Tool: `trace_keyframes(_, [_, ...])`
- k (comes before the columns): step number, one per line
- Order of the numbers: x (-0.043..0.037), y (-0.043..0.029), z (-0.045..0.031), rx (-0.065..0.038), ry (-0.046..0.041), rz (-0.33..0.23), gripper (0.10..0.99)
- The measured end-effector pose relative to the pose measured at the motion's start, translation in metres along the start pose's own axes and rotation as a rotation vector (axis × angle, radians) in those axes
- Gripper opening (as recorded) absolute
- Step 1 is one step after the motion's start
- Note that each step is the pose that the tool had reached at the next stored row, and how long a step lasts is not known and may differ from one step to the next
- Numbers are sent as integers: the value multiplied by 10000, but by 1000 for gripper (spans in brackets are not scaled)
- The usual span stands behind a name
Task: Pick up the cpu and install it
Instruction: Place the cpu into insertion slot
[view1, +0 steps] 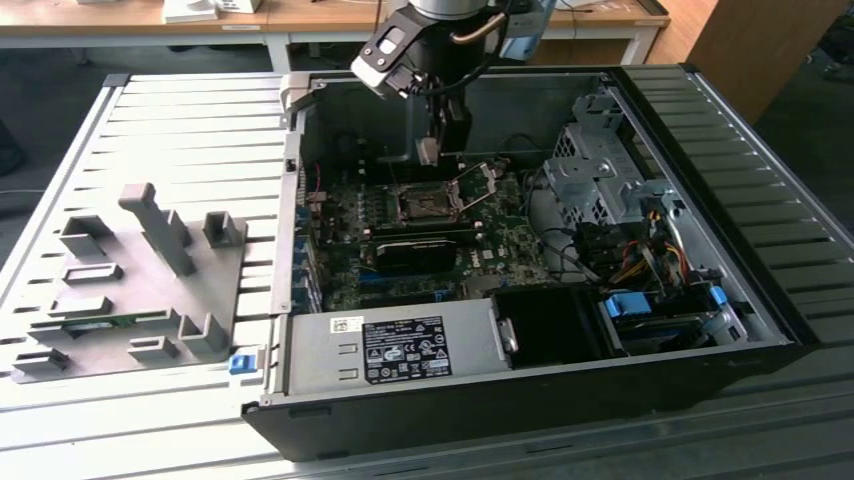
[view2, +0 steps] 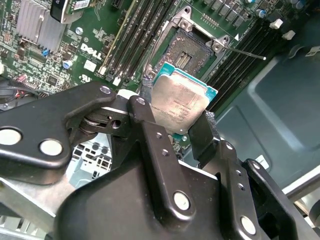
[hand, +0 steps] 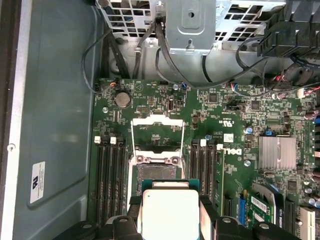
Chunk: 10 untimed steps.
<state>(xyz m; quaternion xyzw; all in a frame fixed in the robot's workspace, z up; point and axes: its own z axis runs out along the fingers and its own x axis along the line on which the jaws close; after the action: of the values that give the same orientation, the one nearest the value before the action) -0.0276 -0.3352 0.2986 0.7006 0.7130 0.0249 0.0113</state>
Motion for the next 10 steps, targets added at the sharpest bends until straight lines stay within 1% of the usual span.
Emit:
trace_keyframes(5, [-1, -2, 42, 15, 0, 0, 541])
trace_keyframes(10, [-1, -3, 68, 17, -1, 0, 541])
